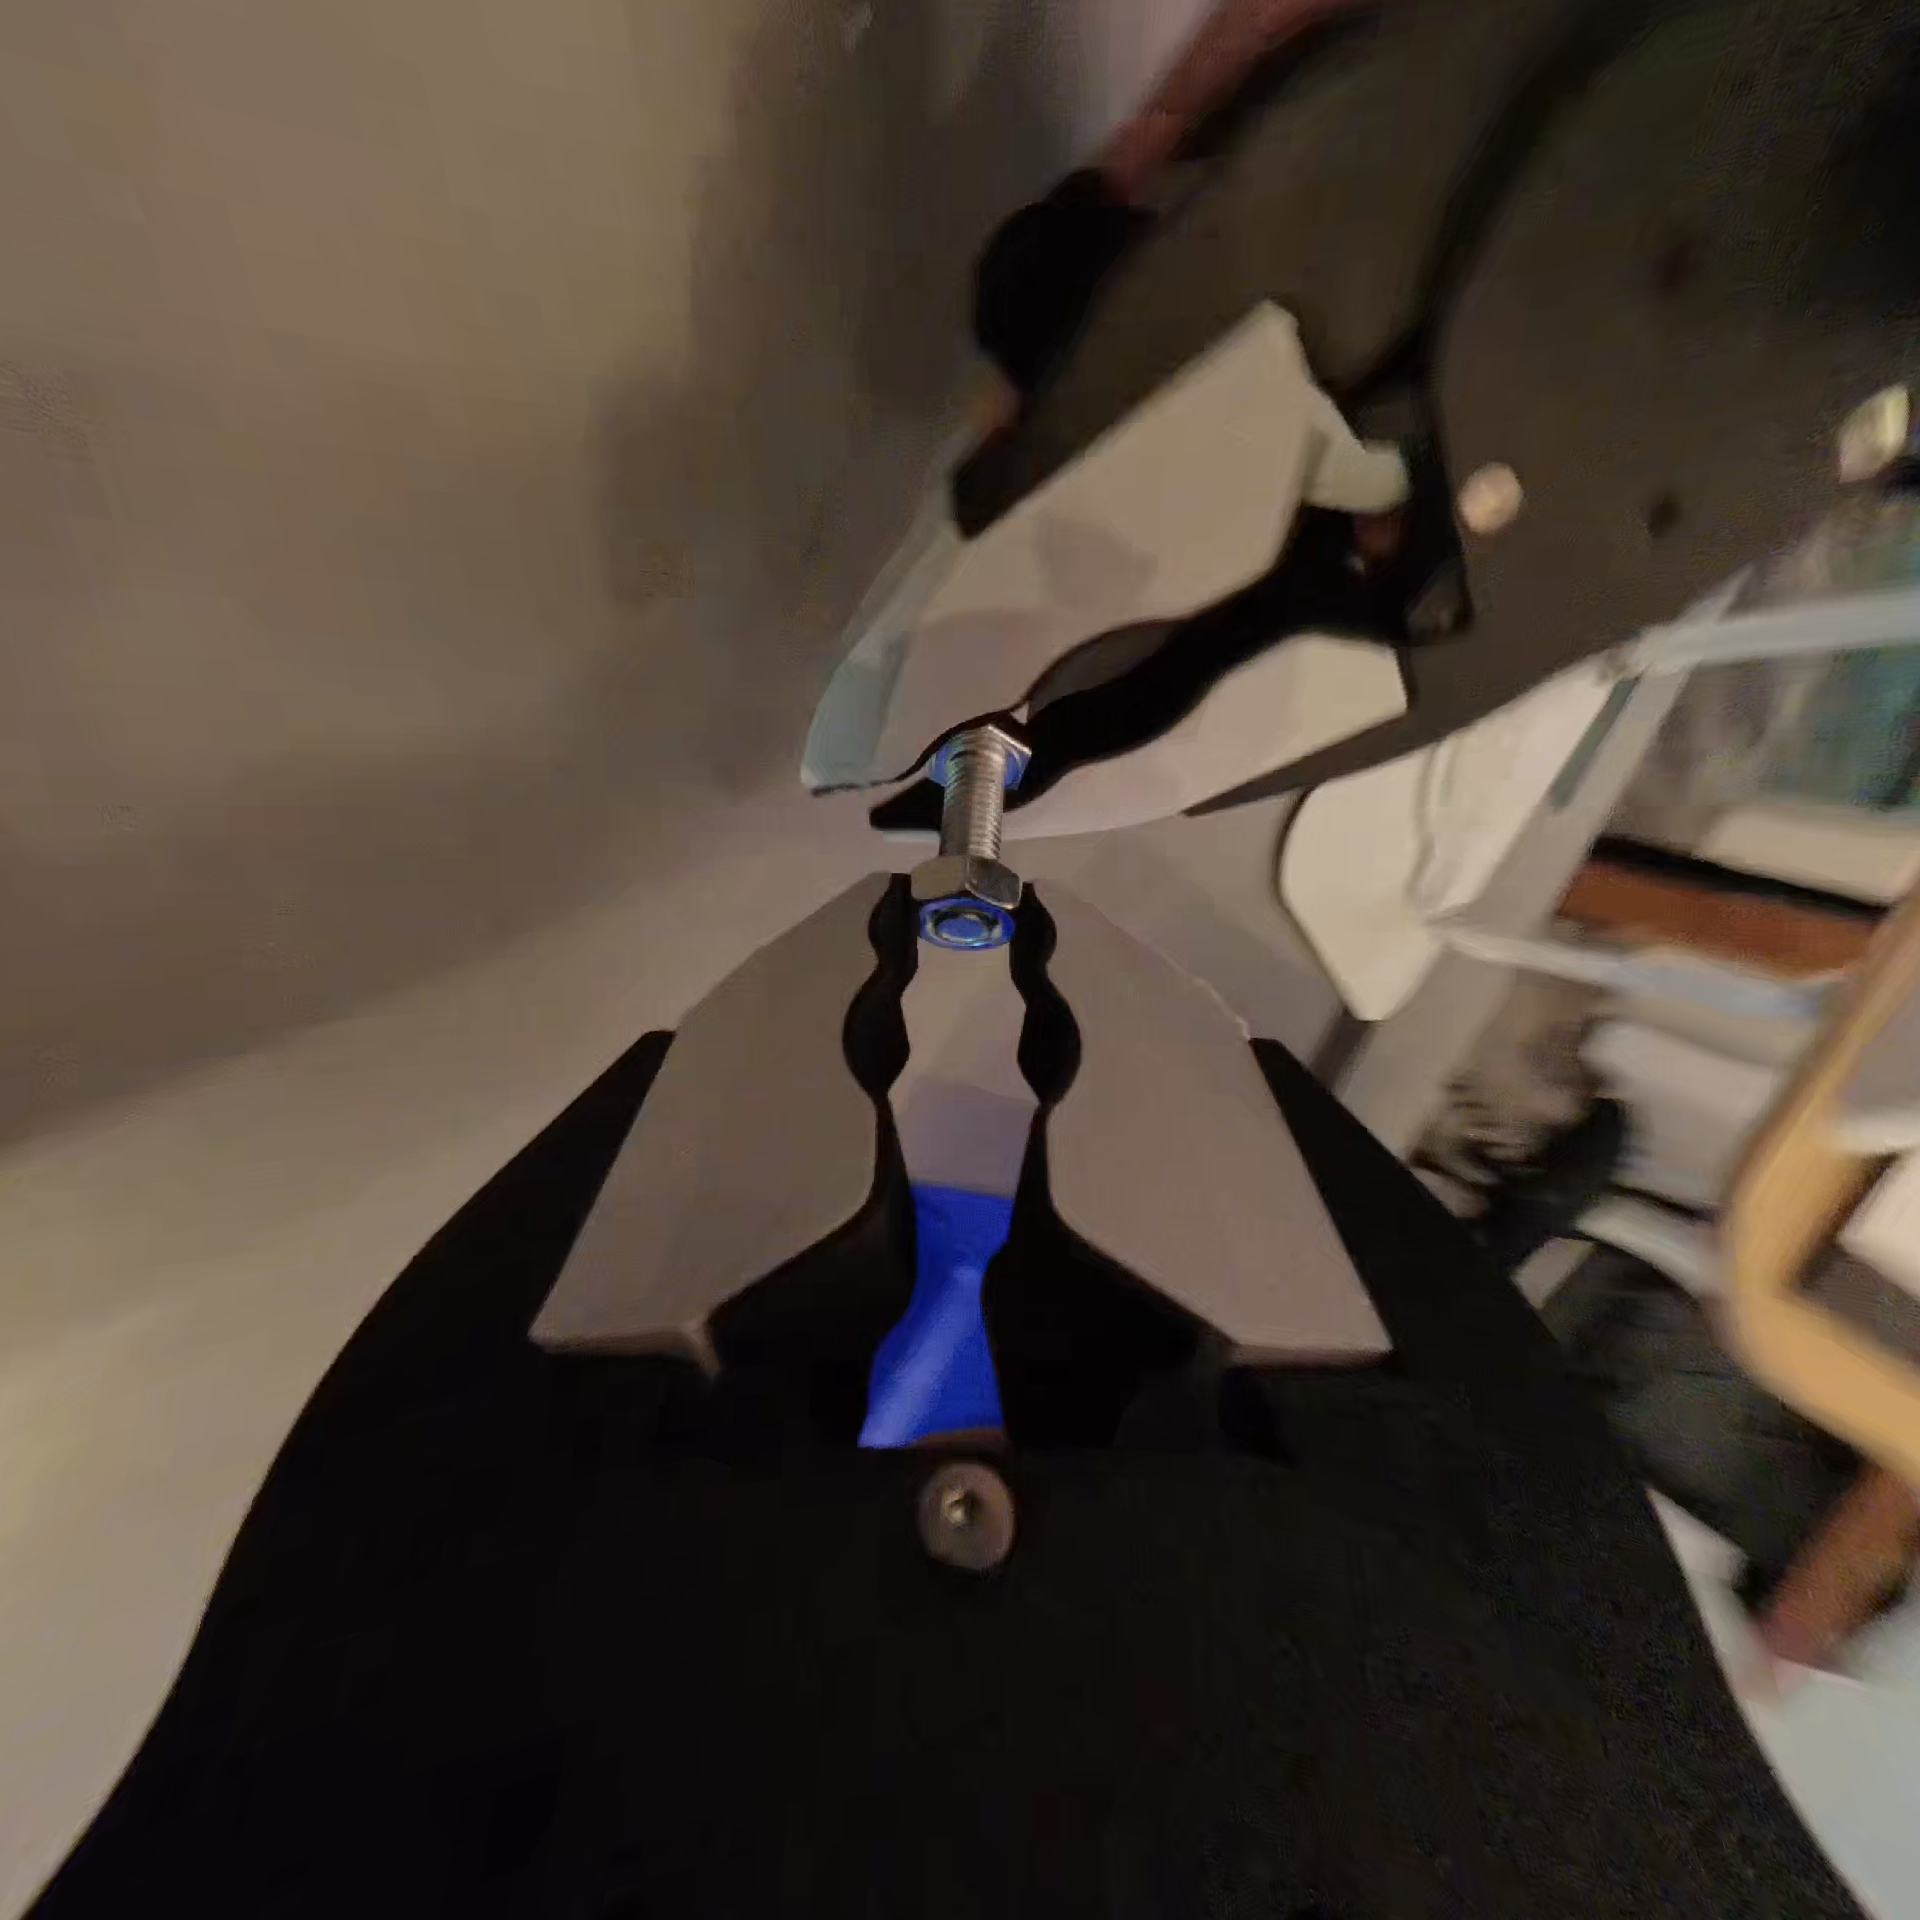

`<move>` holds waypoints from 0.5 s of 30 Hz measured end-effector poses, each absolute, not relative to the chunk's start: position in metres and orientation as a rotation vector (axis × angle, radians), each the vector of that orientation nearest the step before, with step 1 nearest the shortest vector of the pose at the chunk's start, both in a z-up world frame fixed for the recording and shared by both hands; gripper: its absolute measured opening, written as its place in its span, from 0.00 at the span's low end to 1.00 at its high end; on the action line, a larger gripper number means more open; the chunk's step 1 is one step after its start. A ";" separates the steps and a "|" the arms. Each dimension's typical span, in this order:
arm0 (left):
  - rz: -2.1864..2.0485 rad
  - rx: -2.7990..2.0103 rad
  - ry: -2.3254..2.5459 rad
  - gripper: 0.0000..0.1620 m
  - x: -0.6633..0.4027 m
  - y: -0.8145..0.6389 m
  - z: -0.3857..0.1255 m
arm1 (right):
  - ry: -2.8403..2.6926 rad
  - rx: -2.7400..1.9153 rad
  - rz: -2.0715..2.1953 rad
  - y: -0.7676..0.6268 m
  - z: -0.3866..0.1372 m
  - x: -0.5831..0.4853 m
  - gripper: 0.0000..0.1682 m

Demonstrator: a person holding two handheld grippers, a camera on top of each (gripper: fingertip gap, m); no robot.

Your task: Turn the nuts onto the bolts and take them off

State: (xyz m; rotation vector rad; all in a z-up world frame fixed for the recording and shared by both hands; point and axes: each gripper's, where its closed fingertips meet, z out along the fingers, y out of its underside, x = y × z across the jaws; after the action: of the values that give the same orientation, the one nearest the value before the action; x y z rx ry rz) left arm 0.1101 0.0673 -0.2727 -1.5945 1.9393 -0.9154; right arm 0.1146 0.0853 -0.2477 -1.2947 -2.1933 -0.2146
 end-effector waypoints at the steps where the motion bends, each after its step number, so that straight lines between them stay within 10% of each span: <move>1: -0.930 -1.602 1.945 0.09 0.110 0.066 -0.276 | -2.271 -1.190 -0.344 0.087 -0.248 0.115 0.10; 9: -0.929 -1.623 1.878 0.09 0.109 0.078 -0.275 | -2.138 -1.416 -0.231 0.092 -0.245 0.115 0.29; 15: -0.739 -1.609 1.805 0.09 0.112 0.098 -0.271 | -1.437 -1.971 0.451 0.097 -0.226 0.116 0.22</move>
State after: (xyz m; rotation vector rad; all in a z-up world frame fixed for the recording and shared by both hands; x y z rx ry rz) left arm 0.1119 0.0975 -0.2710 -1.6093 1.8046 -0.7393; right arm 0.1157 0.0969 -0.2264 -1.9705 -1.4366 0.4513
